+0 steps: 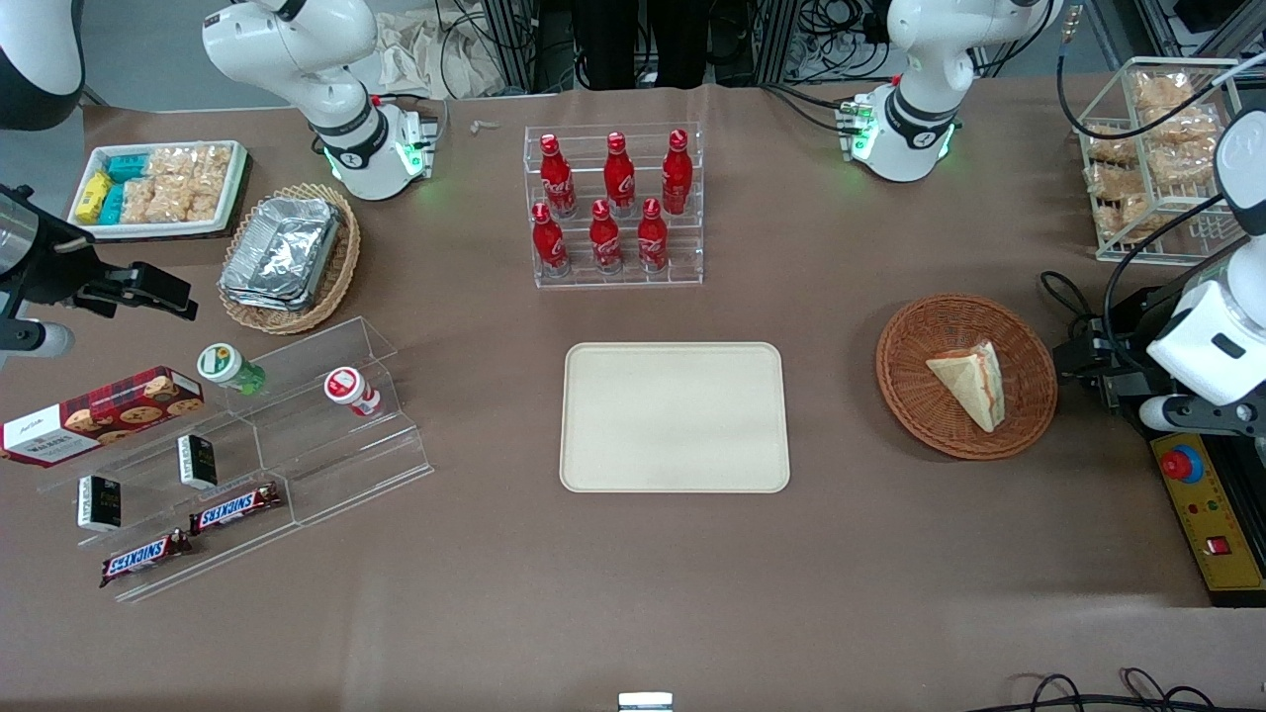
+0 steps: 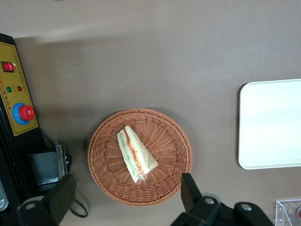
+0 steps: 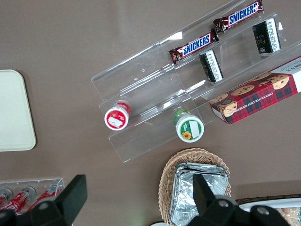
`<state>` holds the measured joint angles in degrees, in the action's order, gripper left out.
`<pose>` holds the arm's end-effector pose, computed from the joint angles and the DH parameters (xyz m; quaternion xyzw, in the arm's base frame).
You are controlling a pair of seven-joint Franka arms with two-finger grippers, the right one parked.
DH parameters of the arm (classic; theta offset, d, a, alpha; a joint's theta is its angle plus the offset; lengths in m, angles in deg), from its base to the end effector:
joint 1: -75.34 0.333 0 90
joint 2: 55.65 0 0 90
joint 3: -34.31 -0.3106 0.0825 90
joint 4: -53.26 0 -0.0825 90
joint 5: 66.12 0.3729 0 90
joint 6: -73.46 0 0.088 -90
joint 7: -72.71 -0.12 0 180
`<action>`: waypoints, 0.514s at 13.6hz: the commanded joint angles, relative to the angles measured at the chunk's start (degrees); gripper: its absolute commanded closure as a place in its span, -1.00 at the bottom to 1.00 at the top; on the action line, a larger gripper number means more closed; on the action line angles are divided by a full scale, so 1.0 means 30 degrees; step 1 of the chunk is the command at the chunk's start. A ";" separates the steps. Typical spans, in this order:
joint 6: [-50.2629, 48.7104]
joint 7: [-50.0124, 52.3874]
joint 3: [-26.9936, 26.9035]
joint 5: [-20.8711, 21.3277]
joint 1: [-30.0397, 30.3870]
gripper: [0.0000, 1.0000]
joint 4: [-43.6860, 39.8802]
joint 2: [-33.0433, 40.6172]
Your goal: Place sandwich from basket to tray
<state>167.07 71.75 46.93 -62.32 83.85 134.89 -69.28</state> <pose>0.6155 -0.0220 0.5439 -0.9989 0.0440 0.0114 0.0076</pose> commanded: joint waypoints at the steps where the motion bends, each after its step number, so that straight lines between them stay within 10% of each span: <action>1: -0.0325 0.0348 0.0040 0.0256 -0.0084 -1.00 -0.0551 -0.0261; 7: -0.0383 0.0348 0.0011 0.0198 0.0003 -1.00 -0.0551 -0.0261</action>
<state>167.07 71.80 46.93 -62.31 83.86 134.89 -69.41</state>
